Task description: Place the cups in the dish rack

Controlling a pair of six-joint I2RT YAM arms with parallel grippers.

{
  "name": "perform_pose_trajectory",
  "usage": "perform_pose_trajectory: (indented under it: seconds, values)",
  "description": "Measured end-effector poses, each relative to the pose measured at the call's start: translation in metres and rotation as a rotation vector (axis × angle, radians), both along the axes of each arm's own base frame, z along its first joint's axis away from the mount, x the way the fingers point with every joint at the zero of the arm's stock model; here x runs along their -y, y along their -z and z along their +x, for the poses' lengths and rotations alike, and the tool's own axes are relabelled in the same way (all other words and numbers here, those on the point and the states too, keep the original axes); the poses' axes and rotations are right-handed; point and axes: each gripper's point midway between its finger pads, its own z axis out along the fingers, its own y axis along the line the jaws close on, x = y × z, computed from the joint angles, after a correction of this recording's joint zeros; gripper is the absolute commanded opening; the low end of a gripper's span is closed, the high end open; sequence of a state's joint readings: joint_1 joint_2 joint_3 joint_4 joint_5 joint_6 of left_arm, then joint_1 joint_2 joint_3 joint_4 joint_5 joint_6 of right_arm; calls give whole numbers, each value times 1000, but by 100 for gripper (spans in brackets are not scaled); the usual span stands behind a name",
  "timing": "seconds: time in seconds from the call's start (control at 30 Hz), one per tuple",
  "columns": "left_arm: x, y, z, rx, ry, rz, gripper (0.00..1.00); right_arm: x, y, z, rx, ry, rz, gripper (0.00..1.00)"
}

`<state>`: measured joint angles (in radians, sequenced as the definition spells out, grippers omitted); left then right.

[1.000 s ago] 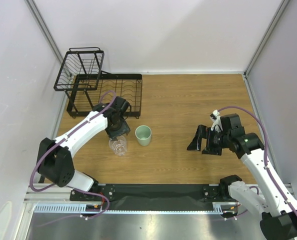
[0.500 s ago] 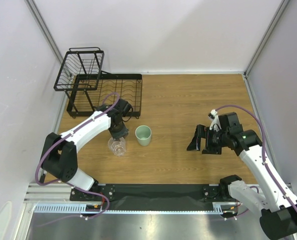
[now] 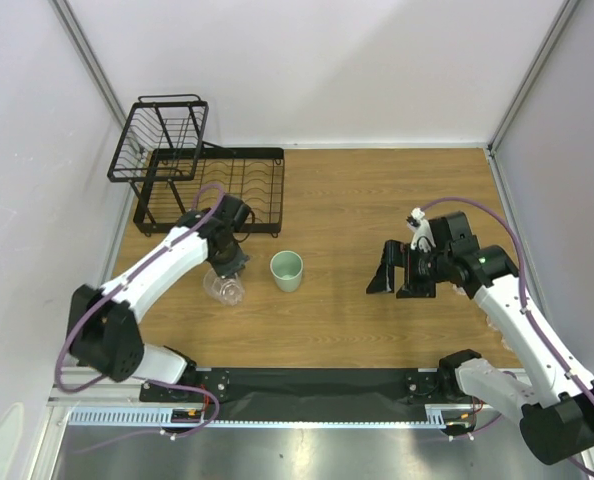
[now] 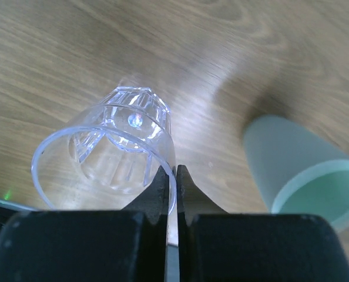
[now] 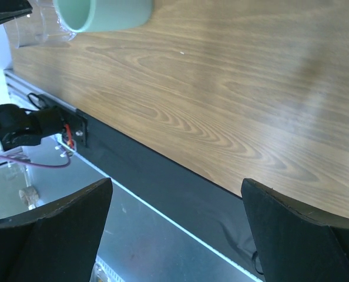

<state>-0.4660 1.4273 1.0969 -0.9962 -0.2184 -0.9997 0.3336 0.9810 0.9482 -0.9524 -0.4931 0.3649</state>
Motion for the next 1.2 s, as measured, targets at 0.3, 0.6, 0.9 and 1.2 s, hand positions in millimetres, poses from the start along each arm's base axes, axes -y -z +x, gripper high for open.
perform_pose_trajectory:
  seconds: [0.3, 0.6, 0.9, 1.2]
  values:
    - [23, -108, -3, 328, 92, -273, 0, -31, -40, 20, 63, -34, 152, 100]
    - [56, -223, -19, 826, 210, -724, 0, -74, -116, 50, 167, 66, 459, 100]
    - [77, -257, -16, 994, 195, -1034, 0, -125, -213, 71, 282, 94, 710, 100]
    - [74, -299, -24, 1142, 158, -1295, 1, -167, -229, 79, 303, 49, 769, 100]
